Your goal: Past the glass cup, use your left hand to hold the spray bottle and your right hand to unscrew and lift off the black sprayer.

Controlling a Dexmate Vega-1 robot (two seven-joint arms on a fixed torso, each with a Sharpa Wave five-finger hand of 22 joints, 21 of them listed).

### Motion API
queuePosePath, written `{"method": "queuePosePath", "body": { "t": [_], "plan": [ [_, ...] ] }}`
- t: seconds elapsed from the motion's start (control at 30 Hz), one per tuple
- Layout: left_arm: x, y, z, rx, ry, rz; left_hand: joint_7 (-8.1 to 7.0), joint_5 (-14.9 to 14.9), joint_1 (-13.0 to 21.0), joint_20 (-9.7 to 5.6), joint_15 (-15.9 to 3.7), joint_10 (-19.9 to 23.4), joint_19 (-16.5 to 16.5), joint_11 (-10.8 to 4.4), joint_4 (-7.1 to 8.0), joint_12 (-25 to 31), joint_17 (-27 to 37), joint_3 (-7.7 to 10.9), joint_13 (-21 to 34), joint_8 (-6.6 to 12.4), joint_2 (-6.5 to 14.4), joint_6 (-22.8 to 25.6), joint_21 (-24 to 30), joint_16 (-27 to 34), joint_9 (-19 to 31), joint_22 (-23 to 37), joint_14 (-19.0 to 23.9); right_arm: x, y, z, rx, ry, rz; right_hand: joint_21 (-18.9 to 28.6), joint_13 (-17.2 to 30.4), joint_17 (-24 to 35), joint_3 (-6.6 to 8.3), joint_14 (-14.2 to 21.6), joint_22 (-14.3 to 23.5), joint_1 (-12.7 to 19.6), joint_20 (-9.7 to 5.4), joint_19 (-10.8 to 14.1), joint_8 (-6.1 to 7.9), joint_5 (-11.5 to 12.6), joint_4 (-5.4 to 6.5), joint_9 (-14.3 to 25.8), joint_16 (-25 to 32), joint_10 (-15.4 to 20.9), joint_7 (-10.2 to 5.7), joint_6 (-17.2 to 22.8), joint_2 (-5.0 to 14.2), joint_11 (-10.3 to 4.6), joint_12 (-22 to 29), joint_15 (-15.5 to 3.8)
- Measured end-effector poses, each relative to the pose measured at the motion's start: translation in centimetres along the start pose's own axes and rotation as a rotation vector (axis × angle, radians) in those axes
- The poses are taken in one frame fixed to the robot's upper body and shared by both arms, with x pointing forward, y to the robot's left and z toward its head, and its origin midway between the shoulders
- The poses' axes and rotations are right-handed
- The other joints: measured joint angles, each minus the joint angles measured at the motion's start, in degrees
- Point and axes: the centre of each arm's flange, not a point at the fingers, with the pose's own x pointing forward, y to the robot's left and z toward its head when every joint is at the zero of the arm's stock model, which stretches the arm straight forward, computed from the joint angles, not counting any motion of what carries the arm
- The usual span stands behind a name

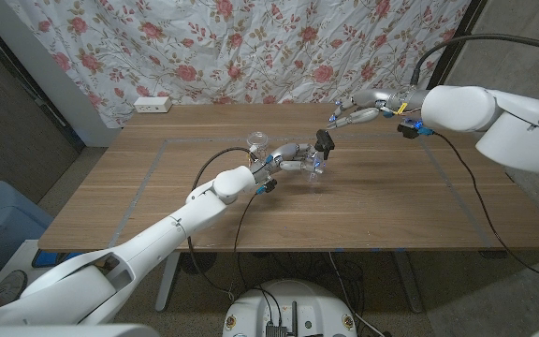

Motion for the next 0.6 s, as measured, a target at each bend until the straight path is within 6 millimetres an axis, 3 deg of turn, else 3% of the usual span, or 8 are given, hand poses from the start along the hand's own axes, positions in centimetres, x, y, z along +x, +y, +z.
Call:
{"method": "queuePosePath", "body": {
  "t": [0.6],
  "plan": [
    [0.3, 0.1, 0.1, 0.003, -0.001, -0.003, 0.01, 0.0, 0.0, 0.0, -0.21, -0.01, 0.0, -0.01, -0.01, -0.14, 0.0, -0.01, 0.36, 0.0, 0.0, 0.01, 0.0, 0.0, -0.28, 0.0, 0.21, 1.0, 0.9, 1.0, -0.058, 0.049, 0.037, 0.0, 0.0, -0.15, -0.62, 0.22, 0.0, -0.47, -0.01, 0.0, 0.0, -0.22, -0.18, -0.01, 0.0, 0.0, 0.31, -0.32, -0.47, -0.01, 0.0, 0.21]
  ]
}}
